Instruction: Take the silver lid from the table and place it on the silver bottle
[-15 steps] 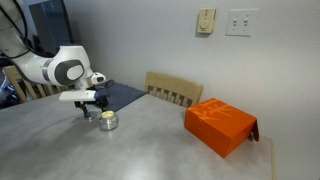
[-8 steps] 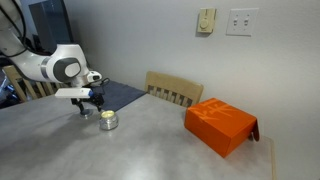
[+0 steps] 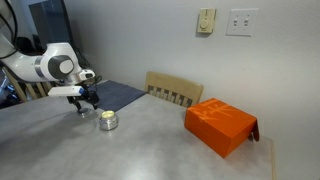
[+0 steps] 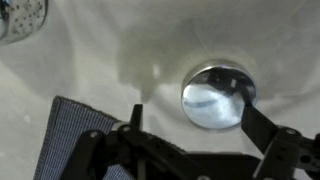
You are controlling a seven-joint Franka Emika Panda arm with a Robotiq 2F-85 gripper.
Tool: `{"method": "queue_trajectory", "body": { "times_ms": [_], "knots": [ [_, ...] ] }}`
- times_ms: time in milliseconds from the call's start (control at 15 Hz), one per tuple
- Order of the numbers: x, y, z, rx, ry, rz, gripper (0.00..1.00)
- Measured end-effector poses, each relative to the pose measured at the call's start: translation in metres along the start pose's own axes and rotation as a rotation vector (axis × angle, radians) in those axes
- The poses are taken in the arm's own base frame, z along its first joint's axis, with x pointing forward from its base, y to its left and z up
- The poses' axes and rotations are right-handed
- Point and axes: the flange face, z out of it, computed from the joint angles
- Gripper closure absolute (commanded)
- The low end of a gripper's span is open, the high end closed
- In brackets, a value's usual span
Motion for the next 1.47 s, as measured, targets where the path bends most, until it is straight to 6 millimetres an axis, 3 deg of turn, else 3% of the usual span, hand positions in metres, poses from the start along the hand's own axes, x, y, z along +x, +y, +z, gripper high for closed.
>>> {"method": "queue_trajectory", "body": {
  "times_ms": [533,867,1067,1200,1467],
  "knots": [
    [0.006,-0.021,-0.007,-0.052,0.014,0.044,0.00],
    [0.004,-0.048,-0.046,0.162,0.019,0.070,0.00],
    [-0.001,-0.048,-0.063,0.192,0.024,0.080,0.00],
    [-0.009,-0.038,-0.058,0.141,0.011,0.057,0.00],
    [-0.029,-0.015,-0.026,0.076,-0.061,0.031,0.00]
  ]
}}
